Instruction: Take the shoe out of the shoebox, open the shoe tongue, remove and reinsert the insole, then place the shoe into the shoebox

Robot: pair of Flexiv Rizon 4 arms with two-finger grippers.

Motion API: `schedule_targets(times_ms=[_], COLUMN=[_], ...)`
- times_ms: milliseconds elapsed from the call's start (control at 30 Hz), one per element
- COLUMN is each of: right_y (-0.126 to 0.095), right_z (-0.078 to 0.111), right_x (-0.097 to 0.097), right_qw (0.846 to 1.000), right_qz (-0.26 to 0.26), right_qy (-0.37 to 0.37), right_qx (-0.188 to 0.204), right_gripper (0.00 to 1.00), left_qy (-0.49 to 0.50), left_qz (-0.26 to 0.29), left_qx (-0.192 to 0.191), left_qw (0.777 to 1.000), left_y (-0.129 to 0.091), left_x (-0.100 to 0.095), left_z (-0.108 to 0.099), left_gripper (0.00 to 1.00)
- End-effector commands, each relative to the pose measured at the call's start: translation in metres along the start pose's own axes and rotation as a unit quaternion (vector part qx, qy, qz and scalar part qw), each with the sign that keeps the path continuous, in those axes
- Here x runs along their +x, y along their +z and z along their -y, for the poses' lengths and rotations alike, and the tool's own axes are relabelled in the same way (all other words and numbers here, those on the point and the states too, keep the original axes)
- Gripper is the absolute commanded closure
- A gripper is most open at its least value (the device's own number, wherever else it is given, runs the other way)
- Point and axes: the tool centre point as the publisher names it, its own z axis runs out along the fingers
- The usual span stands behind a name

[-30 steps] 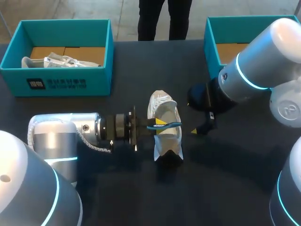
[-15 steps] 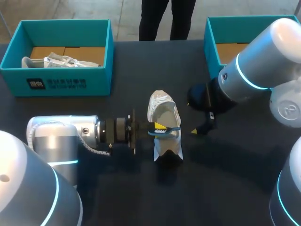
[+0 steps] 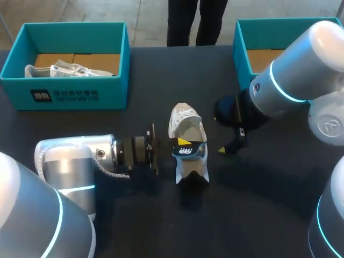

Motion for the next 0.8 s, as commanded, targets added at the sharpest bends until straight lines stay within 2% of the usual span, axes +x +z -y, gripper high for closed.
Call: schedule_targets(times_ms=[33,433,800], right_y=[0.000,0.000,0.000], right_z=[0.000,0.000,0.000], right_x=[0.001,0.001,0.001], right_qw=[1.000,1.000,1.000], right_qz=[0.001,0.001,0.001], right_qy=[0.000,0.000,0.000], right_qx=[0.000,0.000,0.000], right_gripper=[0.00,0.00,0.00], left_qy=[0.001,-0.003,-0.002], left_qz=[0.004,0.012,-0.001], left_qx=[-0.001,-0.020,-0.033], left_qw=[1.000,1.000,0.999], left_y=[0.004,0.003,0.008], left_x=[0.001,-0.006,-0.008], left_z=[-0.008,-0.027,-0.034], left_gripper=[1.00,1.00,1.00])
